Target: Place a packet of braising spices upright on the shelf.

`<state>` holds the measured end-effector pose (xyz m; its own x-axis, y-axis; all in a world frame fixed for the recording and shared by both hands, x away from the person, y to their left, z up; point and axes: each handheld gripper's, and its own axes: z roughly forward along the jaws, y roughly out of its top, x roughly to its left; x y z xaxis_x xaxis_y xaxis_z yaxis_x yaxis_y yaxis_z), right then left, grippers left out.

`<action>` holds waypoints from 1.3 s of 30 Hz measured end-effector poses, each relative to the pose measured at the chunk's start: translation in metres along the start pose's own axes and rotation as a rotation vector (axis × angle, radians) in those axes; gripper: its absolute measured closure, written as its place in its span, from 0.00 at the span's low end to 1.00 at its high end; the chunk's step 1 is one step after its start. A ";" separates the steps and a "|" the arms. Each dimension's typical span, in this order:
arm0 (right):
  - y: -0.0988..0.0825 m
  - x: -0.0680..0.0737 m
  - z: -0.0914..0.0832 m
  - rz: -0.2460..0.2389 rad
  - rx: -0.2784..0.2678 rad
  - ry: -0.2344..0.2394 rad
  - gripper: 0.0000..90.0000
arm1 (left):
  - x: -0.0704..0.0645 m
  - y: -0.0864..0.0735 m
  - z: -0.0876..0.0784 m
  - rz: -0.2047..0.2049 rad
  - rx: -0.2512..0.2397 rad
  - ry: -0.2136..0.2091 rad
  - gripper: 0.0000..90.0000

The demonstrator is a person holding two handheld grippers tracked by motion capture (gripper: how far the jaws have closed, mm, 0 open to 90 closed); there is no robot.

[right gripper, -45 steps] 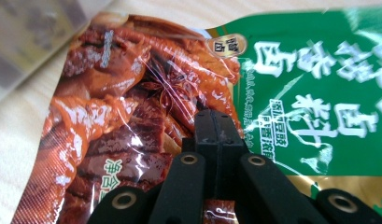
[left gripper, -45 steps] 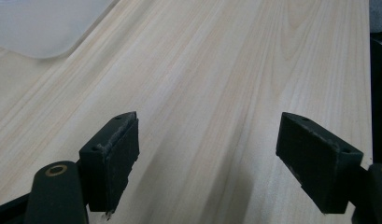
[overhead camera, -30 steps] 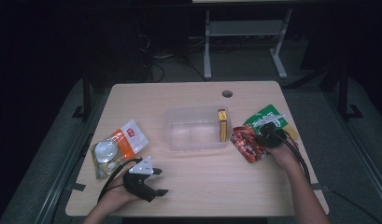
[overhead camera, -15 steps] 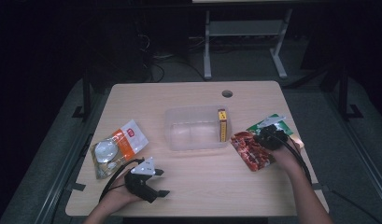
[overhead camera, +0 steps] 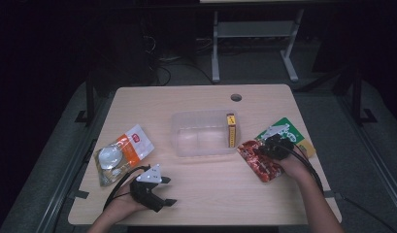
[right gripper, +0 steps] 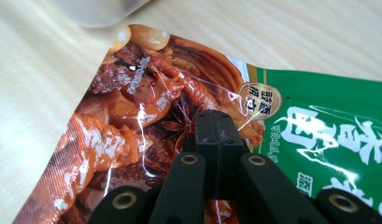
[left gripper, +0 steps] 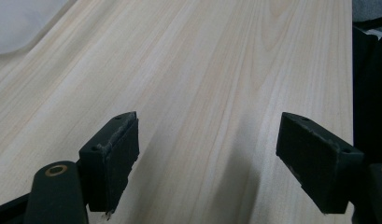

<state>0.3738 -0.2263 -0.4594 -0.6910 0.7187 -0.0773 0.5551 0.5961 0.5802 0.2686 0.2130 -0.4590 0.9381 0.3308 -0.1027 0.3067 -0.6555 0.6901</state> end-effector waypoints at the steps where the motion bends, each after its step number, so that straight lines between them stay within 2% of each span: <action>1: -0.001 0.002 -0.001 -0.006 0.004 0.004 1.00 | 0.000 0.000 0.000 0.000 0.000 0.000 0.23; 3: -0.003 0.007 -0.003 -0.022 0.002 0.000 1.00 | 0.000 0.000 0.000 -0.003 -0.005 0.002 0.23; 7: -0.008 0.022 -0.009 -0.050 0.008 0.017 1.00 | 0.001 -0.001 -0.001 -0.001 -0.004 0.004 0.23; 11: -0.013 0.034 -0.015 -0.057 0.002 0.047 1.00 | -0.001 0.000 -0.001 -0.007 -0.007 0.001 0.23; 14: -0.016 0.037 -0.017 -0.072 -0.019 0.053 1.00 | -0.001 0.000 0.000 -0.003 -0.014 0.002 0.23; 15: -0.015 0.034 -0.018 -0.063 -0.025 0.060 1.00 | -0.001 0.001 -0.001 0.007 -0.004 0.002 0.23; 16: -0.015 0.028 -0.018 -0.057 -0.036 0.039 1.00 | -0.001 0.001 -0.001 0.007 -0.001 0.000 0.23; 18: -0.015 0.012 -0.020 -0.010 -0.057 -0.015 1.00 | -0.001 0.001 0.000 -0.001 -0.006 -0.003 0.23; 19: -0.015 -0.001 -0.022 0.029 -0.072 -0.059 1.00 | -0.001 0.001 0.000 0.000 -0.005 -0.004 0.23; 21: -0.015 -0.021 -0.023 0.078 -0.096 -0.110 1.00 | -0.001 0.001 0.001 0.000 -0.007 -0.003 0.23; 22: -0.016 -0.031 -0.024 0.116 -0.092 -0.128 1.00 | 0.000 0.002 0.001 0.008 -0.001 -0.005 0.23; 23: -0.017 -0.043 -0.024 0.142 -0.079 -0.165 1.00 | 0.000 0.002 0.001 0.000 -0.007 -0.008 0.23; 26: -0.022 -0.068 -0.018 0.221 -0.074 -0.200 1.00 | 0.001 0.002 0.002 0.000 -0.006 -0.010 0.23; 29: -0.024 -0.078 -0.013 0.244 -0.055 -0.201 1.00 | 0.001 0.002 0.001 -0.002 0.000 -0.009 0.23; 30: -0.025 -0.079 -0.011 0.248 -0.046 -0.211 1.00 | 0.001 0.002 0.001 -0.005 -0.002 -0.011 0.23; 32: -0.026 -0.080 -0.008 0.258 -0.045 -0.203 1.00 | 0.002 0.001 0.001 0.001 -0.001 -0.009 0.23; 39: -0.027 -0.081 -0.004 0.251 -0.030 -0.198 1.00 | 0.002 0.002 -0.001 -0.011 -0.013 -0.005 0.23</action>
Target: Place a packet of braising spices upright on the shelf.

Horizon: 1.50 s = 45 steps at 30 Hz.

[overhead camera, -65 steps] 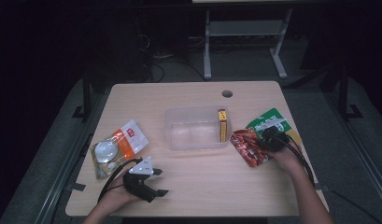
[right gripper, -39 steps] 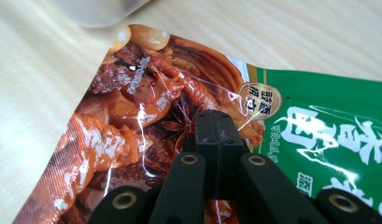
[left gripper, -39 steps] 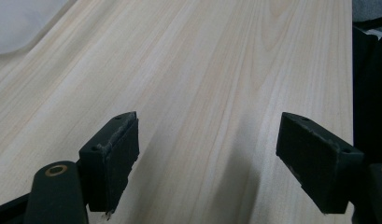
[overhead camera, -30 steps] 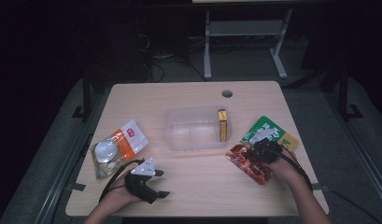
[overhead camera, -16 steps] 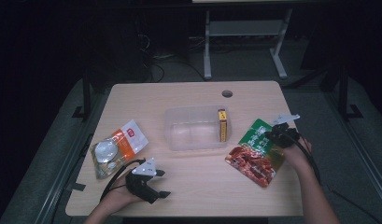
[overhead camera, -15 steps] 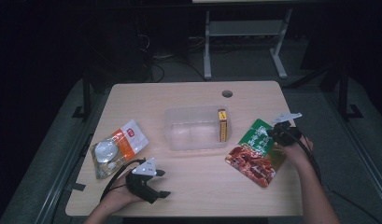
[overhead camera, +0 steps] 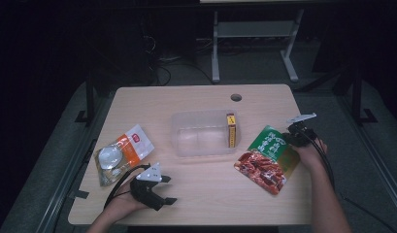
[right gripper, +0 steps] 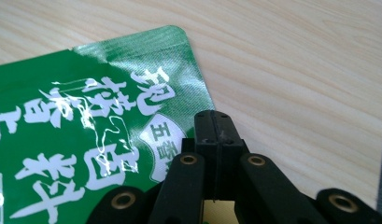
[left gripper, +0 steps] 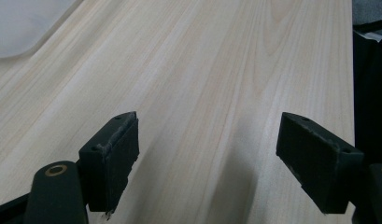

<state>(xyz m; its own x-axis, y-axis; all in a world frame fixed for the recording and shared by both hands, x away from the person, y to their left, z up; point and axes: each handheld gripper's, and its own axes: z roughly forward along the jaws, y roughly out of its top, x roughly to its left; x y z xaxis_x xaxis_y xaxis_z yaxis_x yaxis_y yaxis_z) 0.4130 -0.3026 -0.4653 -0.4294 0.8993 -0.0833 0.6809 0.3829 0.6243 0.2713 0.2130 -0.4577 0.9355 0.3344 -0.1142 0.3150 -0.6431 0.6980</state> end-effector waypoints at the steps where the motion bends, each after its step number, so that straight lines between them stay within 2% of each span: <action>1: 0.000 0.000 0.000 -0.008 0.002 -0.003 1.00 | 0.000 0.000 0.000 -0.002 -0.001 -0.001 0.23; 4: -0.001 -0.001 -0.002 0.006 0.007 0.015 1.00 | 0.000 0.000 0.000 0.013 0.008 0.000 0.23; 5: -0.004 -0.003 -0.006 0.002 0.027 0.031 1.00 | 0.000 0.000 0.000 0.014 0.009 -0.002 0.23; 9: -0.007 -0.004 -0.010 -0.004 0.036 0.053 1.00 | 0.000 0.000 0.000 0.001 0.005 -0.002 0.23; 18: -0.022 0.006 -0.027 -0.054 0.072 0.076 1.00 | -0.001 0.000 -0.002 0.007 -0.004 0.002 0.23; 30: -0.044 0.041 -0.050 -0.110 0.077 0.147 1.00 | -0.003 0.001 -0.004 0.027 -0.012 0.009 0.23; 42: -0.034 0.079 -0.048 -0.219 0.080 0.227 1.00 | -0.001 0.000 -0.010 0.019 -0.025 0.024 0.23; 45: -0.033 0.091 -0.050 -0.230 0.086 0.250 1.00 | -0.001 0.000 -0.010 0.019 -0.028 0.024 0.23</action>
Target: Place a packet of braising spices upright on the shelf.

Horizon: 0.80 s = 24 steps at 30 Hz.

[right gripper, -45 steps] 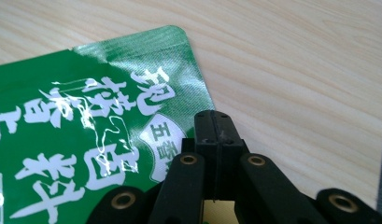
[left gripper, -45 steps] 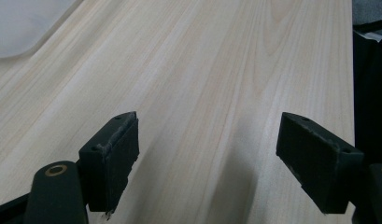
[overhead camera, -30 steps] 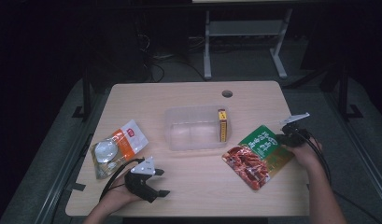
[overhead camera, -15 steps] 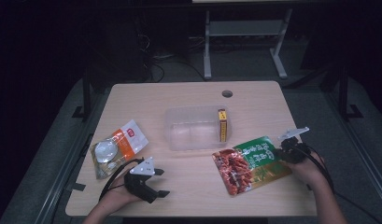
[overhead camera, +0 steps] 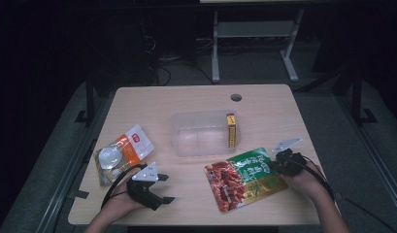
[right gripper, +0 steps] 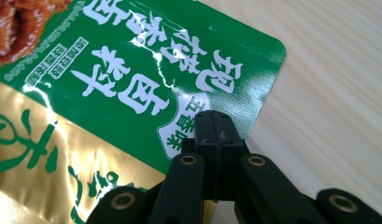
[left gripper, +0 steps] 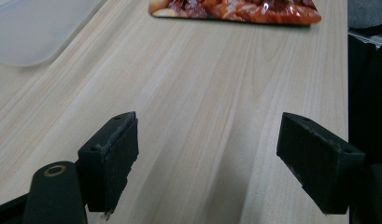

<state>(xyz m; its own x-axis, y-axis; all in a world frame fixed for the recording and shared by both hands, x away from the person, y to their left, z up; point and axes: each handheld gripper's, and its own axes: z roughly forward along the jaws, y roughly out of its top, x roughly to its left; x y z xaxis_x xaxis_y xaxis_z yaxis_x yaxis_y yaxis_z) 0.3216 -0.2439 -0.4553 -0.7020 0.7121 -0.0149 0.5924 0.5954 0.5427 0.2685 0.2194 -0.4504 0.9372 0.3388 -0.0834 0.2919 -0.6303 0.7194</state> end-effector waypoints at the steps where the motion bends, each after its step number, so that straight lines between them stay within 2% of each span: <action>1: 0.001 0.004 0.001 -0.012 -0.006 0.008 1.00 | 0.000 0.000 0.000 -0.001 0.000 0.000 0.23; 2: 0.003 0.011 0.002 -0.023 -0.002 0.026 1.00 | 0.000 0.000 0.000 0.000 0.000 0.001 0.22; 14: 0.030 0.054 0.017 -0.150 -0.004 0.099 1.00 | 0.000 0.001 0.000 0.002 -0.003 -0.001 0.22; 20: 0.042 0.077 0.025 -0.227 -0.003 0.115 1.00 | -0.001 0.002 0.001 0.008 0.000 -0.006 0.22; 24: 0.048 0.090 0.029 -0.249 -0.015 0.138 1.00 | -0.002 0.003 0.003 0.008 0.000 -0.009 0.22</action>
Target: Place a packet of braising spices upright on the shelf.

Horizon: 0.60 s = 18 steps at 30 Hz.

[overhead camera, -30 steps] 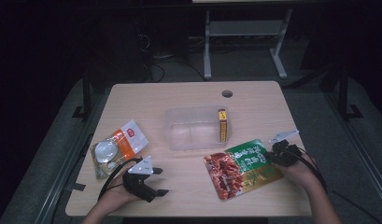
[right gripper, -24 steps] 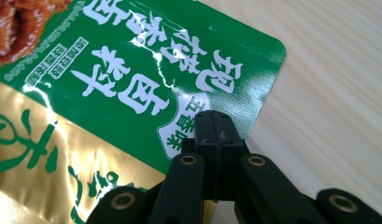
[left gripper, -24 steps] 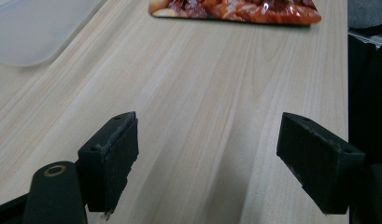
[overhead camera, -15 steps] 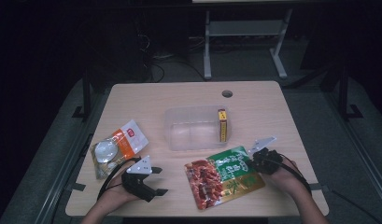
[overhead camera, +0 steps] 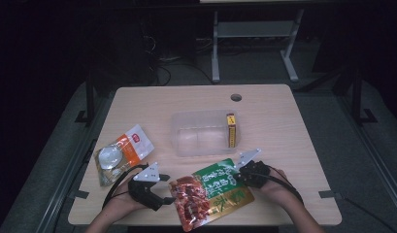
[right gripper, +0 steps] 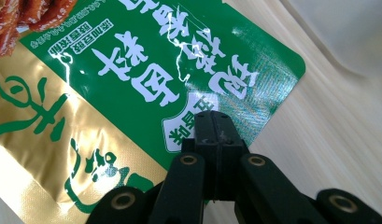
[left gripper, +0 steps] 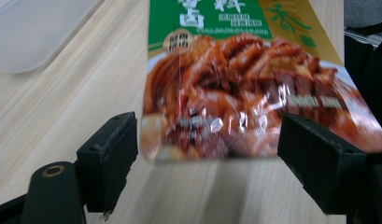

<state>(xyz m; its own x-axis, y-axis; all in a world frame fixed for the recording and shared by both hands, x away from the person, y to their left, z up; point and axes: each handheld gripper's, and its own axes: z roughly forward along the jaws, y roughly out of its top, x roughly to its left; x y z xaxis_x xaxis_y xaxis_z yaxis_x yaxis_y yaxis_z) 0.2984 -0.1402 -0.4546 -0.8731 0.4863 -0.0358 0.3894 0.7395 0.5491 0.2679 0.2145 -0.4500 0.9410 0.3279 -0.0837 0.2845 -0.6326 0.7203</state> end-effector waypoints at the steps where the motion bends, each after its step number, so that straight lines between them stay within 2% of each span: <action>1: 0.002 0.003 0.001 -0.004 0.001 0.001 1.00 | -0.001 0.000 0.001 -0.004 -0.001 0.000 0.22; 6: 0.010 0.013 0.007 -0.043 -0.009 0.004 1.00 | -0.001 0.002 0.003 -0.001 0.008 0.001 0.21; 7: 0.011 0.014 0.007 -0.038 -0.008 0.005 1.00 | -0.002 0.003 0.005 -0.008 0.008 0.004 0.20; 10: 0.009 0.011 0.004 -0.045 -0.020 -0.007 0.98 | -0.003 0.004 0.006 -0.011 0.004 0.005 0.19; 11: 0.009 0.012 0.001 -0.004 -0.039 0.004 0.93 | -0.003 0.004 0.006 -0.008 0.009 0.008 0.19; 12: 0.006 0.009 -0.006 0.026 -0.067 -0.006 0.88 | -0.003 0.005 0.007 -0.016 0.004 0.010 0.18; 13: 0.006 0.009 -0.006 0.026 -0.067 -0.006 0.88 | -0.003 0.005 0.007 -0.016 0.004 0.010 0.17; 14: 0.005 0.009 -0.010 0.046 -0.076 -0.007 0.85 | -0.003 0.006 0.008 -0.025 0.008 0.019 0.17; 15: 0.001 0.008 -0.015 0.084 -0.098 -0.003 0.78 | -0.004 0.007 0.008 -0.021 0.013 0.023 0.15; 18: -0.010 0.008 -0.023 0.114 -0.119 -0.012 0.62 | -0.005 0.009 0.012 -0.026 0.025 0.018 0.14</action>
<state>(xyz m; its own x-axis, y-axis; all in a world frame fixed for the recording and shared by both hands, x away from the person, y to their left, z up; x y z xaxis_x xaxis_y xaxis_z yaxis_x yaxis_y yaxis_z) 0.2804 -0.1545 -0.4408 -0.8213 0.5701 0.0232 0.4479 0.6189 0.6452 0.2680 0.1986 -0.4510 0.9296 0.3574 -0.0896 0.3139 -0.6409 0.7006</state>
